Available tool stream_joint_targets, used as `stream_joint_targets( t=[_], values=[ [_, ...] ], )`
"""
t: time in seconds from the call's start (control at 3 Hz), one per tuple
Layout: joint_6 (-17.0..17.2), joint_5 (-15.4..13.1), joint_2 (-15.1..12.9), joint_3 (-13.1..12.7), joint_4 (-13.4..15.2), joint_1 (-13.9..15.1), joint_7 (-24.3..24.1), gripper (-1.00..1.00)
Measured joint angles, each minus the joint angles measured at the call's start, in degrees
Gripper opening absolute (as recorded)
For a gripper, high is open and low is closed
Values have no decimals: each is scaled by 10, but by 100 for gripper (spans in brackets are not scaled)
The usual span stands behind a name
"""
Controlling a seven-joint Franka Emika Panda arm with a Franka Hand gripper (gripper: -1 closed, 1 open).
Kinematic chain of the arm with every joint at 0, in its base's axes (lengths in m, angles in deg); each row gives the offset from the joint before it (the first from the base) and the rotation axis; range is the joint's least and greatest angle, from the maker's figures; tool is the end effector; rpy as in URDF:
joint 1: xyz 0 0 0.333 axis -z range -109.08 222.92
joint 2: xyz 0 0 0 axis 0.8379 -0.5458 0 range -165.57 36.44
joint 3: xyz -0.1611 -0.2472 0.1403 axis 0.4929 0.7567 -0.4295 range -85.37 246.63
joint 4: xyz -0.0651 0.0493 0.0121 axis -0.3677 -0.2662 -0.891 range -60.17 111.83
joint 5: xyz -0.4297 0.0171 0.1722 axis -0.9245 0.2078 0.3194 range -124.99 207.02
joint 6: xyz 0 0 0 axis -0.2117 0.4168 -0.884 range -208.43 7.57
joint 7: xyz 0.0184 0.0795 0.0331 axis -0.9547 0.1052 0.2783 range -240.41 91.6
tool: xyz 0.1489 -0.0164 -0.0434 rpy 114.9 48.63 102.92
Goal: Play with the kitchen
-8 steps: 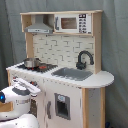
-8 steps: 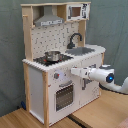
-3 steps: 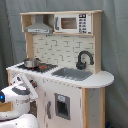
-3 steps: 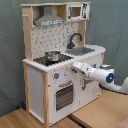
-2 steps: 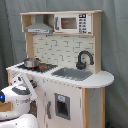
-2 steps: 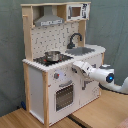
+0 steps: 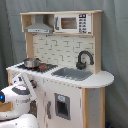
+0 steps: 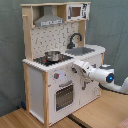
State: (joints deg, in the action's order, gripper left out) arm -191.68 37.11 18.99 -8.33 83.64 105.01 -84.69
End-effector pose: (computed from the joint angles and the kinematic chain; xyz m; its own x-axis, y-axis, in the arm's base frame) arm 0.4563 0.3470 0.3290 -0.0265 0.9771 0.2110 0.0864 -0.2080 0.9743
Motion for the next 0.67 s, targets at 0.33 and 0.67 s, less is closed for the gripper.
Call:
stream_joint_targets(
  t=[0.33,0.67],
  values=[
    [-2,0,6,6,-4,-6,109,100],
    [3,-2,7,-10,8,-22,162,100]
  ],
)
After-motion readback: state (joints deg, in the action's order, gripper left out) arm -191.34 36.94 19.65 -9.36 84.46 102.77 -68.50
